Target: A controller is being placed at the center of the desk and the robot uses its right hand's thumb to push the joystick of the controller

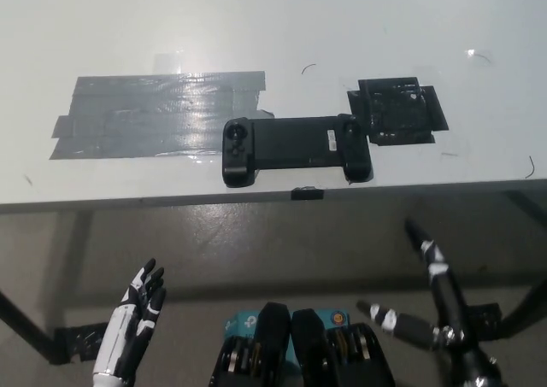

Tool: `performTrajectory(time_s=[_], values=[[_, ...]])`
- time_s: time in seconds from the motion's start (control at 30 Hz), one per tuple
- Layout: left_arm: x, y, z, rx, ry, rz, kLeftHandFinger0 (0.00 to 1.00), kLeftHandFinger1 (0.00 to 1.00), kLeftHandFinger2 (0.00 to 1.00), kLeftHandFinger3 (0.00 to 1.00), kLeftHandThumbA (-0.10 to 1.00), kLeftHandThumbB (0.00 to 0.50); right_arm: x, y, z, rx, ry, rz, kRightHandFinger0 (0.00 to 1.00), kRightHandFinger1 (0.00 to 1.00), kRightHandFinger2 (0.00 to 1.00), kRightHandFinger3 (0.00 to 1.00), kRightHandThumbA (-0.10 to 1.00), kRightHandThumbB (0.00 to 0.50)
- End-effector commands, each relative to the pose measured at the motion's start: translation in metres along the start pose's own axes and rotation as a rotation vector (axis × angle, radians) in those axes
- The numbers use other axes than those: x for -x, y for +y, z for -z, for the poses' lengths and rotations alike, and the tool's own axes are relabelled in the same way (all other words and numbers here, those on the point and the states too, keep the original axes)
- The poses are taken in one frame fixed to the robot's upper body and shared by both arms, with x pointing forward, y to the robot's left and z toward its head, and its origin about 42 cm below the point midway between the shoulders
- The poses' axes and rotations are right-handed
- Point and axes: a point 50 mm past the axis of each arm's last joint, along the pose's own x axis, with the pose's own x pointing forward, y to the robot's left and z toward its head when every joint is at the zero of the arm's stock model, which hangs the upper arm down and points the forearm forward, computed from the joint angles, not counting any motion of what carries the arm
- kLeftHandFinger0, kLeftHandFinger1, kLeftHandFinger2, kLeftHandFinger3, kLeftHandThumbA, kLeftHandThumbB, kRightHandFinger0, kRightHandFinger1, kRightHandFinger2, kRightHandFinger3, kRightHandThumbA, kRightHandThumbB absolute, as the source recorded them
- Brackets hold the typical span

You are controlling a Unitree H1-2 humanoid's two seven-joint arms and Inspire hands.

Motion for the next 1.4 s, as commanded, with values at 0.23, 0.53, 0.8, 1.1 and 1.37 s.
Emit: performTrajectory(time_s=[0.23, 0.53, 0.8, 1.1, 1.37], values=[[0.002, 0.0, -0.006, -0.005, -0.057, 0.005, 1.0, 1.0, 1.0, 1.0, 0.88, 0.08, -0.109, -0.029, -0.064, 0.075, -0.135, 0.089, 1.0, 1.0, 1.0, 1.0, 1.0, 0.284], [-0.002, 0.001, -0.008, -0.01, -0.067, 0.016, 1.0, 1.0, 1.0, 1.0, 0.89, 0.065, -0.191, -0.026, -0.059, 0.099, -0.04, 0.033, 1.0, 1.0, 1.0, 1.0, 1.0, 0.324], [-0.006, 0.001, -0.013, -0.016, -0.076, 0.024, 1.0, 1.0, 1.0, 1.0, 0.9, 0.064, -0.228, -0.015, -0.052, 0.08, 0.047, 0.022, 1.0, 1.0, 1.0, 1.0, 1.0, 0.348], [-0.008, -0.001, -0.016, -0.015, -0.09, 0.022, 1.0, 1.0, 1.0, 1.0, 0.89, 0.052, -0.252, -0.008, -0.043, 0.067, 0.122, 0.016, 1.0, 1.0, 1.0, 1.0, 1.0, 0.333], [-0.011, 0.0, -0.018, -0.014, -0.096, 0.023, 1.0, 1.0, 1.0, 1.0, 0.9, 0.061, -0.259, -0.005, -0.042, 0.058, 0.145, 0.031, 1.0, 1.0, 1.0, 1.0, 1.0, 0.292]])
